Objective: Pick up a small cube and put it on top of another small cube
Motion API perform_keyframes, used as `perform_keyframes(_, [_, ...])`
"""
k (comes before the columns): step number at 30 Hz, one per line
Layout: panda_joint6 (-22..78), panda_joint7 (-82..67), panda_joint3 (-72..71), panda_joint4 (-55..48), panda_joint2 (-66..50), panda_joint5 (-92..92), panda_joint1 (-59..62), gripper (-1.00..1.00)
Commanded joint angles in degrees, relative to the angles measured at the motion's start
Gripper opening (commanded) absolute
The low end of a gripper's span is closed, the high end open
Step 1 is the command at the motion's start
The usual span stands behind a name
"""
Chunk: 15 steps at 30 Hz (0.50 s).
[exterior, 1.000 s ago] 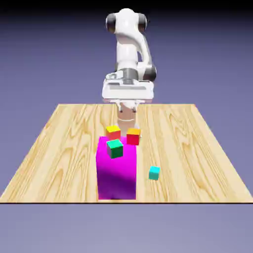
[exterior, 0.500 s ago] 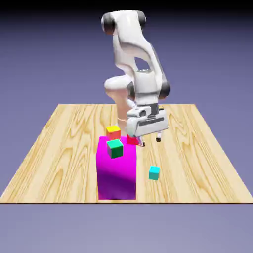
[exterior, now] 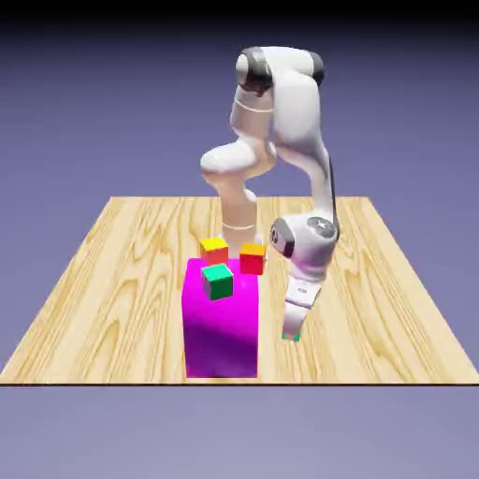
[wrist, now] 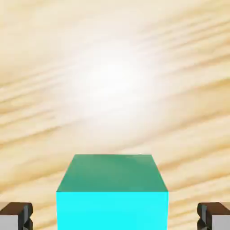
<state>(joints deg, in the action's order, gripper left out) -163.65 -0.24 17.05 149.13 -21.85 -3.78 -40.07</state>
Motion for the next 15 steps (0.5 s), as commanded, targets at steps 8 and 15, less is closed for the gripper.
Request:
perform_keyframes(8, [10.9, 4.3, 4.6, 0.7, 13.0, -5.4, -3.2, -1.00])
perform_keyframes(15, [27.9, 2.2, -1.3, -5.8, 26.2, -6.0, 0.8, -1.00])
